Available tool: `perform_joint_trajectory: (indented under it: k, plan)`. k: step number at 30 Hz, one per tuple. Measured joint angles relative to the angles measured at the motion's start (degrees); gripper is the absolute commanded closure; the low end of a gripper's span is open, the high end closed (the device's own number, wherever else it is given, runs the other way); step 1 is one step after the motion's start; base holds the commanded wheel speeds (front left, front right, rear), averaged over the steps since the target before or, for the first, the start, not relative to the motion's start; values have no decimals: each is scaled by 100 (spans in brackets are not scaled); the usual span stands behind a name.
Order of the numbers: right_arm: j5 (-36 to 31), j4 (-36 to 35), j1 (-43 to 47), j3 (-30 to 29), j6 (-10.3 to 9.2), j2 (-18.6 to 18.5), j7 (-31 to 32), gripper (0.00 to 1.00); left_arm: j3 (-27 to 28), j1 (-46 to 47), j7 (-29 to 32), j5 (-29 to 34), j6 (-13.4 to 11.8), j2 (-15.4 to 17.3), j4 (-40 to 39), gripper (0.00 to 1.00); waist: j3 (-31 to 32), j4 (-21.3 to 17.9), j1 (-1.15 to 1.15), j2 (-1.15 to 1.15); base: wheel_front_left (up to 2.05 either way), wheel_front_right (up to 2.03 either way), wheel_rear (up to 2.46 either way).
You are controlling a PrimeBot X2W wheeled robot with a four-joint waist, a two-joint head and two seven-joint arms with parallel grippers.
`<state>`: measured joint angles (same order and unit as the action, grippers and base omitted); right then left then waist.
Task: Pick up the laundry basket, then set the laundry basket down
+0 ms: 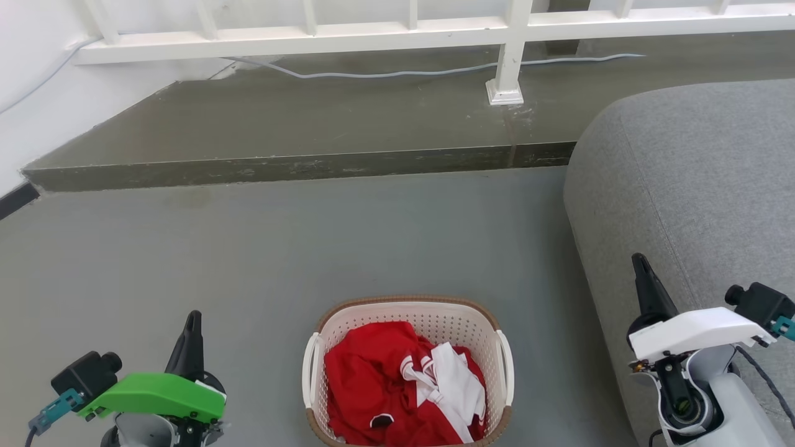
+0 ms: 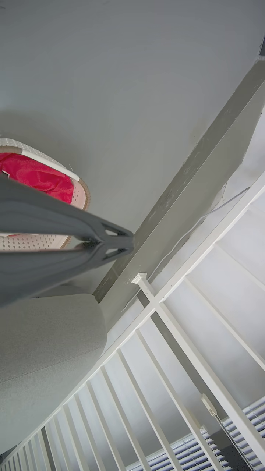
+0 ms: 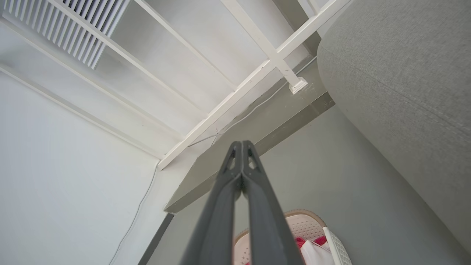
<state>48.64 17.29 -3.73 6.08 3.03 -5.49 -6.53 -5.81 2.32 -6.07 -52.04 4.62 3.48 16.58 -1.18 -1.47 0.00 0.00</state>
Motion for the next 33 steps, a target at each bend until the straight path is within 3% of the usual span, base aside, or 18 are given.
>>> perform_joint_trajectory:
  k: [33]
  plan:
    - [2215, -33, -2, -706, 201, 163, 660, 100, 545, 14, 657, -1996, 118, -67, -14, 100, 53, 76, 0, 0, 0, 0, 0]
